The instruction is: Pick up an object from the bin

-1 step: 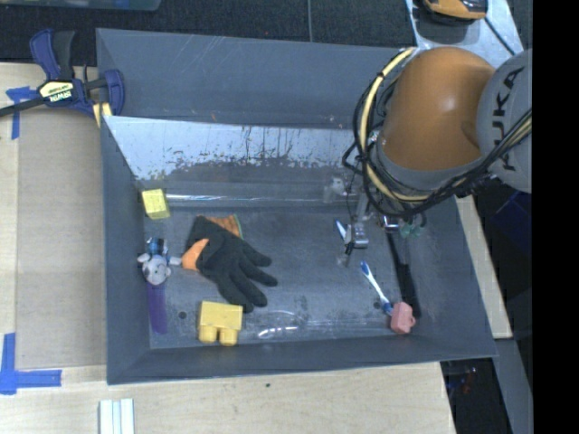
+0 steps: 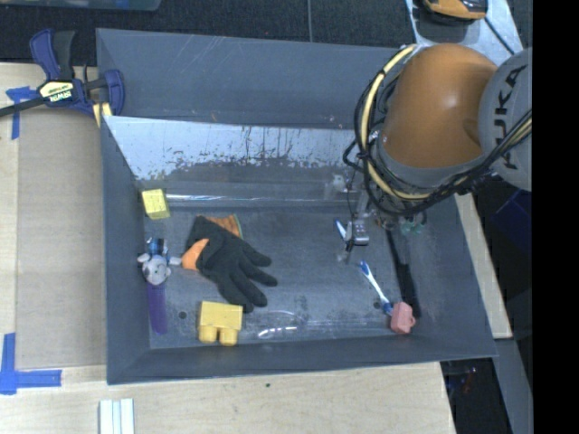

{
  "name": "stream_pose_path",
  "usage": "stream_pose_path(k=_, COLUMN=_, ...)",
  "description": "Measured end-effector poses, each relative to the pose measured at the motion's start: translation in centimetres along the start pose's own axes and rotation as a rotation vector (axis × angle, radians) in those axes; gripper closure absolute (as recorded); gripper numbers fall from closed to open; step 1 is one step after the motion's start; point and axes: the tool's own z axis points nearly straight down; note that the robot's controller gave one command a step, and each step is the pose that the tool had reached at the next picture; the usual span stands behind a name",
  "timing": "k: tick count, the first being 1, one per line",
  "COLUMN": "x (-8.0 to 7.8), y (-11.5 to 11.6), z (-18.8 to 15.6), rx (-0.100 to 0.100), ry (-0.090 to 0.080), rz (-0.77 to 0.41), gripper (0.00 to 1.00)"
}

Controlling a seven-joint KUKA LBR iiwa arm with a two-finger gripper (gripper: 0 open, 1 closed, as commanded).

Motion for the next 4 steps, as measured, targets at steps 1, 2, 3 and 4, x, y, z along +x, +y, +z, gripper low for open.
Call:
stream_pose_path(k=1, x=0.7, y=7.0, z=8.1, rx=0.0, ry=-0.005, rz=-0.067, gripper=0.0)
stream_pose_path(k=2, x=3.9, y=8.6, z=8.2, rx=0.004, ry=-0.006, rz=-0.206, gripper=0.0)
stream_pose_path(k=3, x=2.6, y=12.7, z=9.2, rx=0.0, ry=-0.009, rz=0.102, gripper=0.0)
stream_pose_path(k=4, x=1.0, y=14.5, z=11.9, rx=0.002, ry=-0.017, rz=-0.08, gripper=0.0)
